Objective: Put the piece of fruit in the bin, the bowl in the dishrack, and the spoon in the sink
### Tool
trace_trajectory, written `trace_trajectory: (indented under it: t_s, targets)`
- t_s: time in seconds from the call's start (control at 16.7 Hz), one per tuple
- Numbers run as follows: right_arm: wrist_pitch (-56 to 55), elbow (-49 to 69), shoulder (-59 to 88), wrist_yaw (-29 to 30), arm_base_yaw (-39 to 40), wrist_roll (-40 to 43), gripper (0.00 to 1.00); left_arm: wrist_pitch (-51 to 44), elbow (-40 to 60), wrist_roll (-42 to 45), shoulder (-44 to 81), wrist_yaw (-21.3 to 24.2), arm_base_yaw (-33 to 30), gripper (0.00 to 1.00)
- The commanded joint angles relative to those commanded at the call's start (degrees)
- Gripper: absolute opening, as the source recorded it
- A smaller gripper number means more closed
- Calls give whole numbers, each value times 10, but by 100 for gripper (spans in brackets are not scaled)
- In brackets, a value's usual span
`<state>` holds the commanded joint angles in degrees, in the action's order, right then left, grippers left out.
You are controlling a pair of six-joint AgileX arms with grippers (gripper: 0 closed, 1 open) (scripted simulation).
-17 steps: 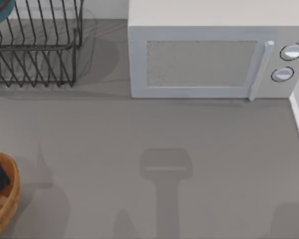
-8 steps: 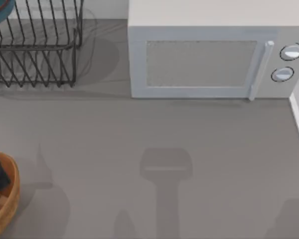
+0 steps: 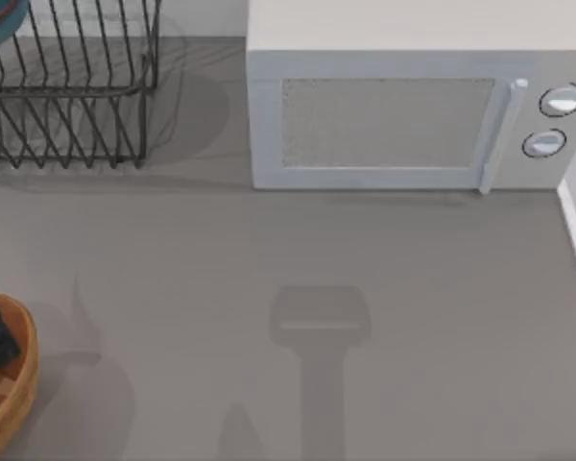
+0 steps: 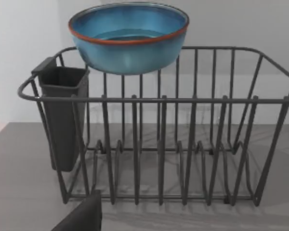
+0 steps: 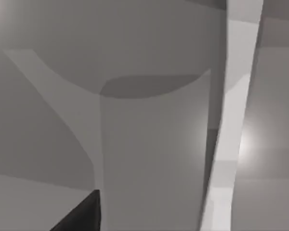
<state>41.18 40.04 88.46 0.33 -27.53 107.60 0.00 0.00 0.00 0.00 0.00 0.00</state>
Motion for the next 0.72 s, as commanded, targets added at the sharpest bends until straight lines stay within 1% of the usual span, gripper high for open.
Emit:
trace_trajectory:
  t_s: [0.18, 0.48, 0.72]
  targets:
    - [-64, -35, 32, 0, 0, 0, 100, 0, 0, 0, 0, 0, 0, 100]
    - [-76, -43, 38, 0, 0, 0, 100, 0, 0, 0, 0, 0, 0, 100]
    - [-76, -43, 38, 0, 0, 0, 70, 0, 0, 0, 0, 0, 0, 100]
